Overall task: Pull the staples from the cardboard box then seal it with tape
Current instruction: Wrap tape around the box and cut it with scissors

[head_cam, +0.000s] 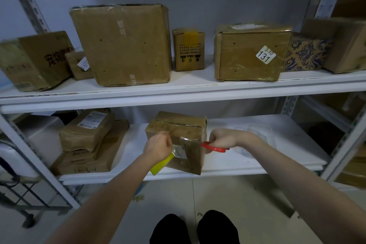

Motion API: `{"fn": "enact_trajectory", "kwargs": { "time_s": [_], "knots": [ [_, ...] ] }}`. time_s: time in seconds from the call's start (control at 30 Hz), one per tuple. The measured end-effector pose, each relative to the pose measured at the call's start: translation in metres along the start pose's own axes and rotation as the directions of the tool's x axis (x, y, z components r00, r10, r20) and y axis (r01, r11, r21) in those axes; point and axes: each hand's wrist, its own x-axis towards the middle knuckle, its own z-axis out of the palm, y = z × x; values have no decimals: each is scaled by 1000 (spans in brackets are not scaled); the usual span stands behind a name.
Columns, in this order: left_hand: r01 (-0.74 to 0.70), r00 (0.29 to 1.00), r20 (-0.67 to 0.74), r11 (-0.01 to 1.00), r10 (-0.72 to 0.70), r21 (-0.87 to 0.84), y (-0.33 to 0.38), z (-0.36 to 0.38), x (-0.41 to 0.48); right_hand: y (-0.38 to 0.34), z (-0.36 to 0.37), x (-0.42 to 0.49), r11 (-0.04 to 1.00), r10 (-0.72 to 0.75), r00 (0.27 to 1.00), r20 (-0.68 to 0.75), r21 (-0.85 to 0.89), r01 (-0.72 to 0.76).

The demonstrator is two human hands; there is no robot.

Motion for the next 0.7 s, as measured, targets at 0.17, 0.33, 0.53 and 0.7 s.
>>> {"fn": "enact_trajectory", "kwargs": {
  "time_s": [0.17,0.33,0.53,0.7],
  "knots": [
    [99,995,22,992,-98,-82,-1,-4,3,-17,-44,-34,968,-99,910,-402,172,181],
    [117,993,10,983,-117,-140,3,-12,3,-75,-72,-42,993,-38,640,-768,43,112],
    [145,988,-12,968,-151,-205,-4,-23,3,-123,-96,-14,936,47,624,-780,-184,-301],
    [128,992,10,970,-128,-205,-10,-27,-1,-124,-101,22,933,58,678,-733,-202,-298]
  ]
}}
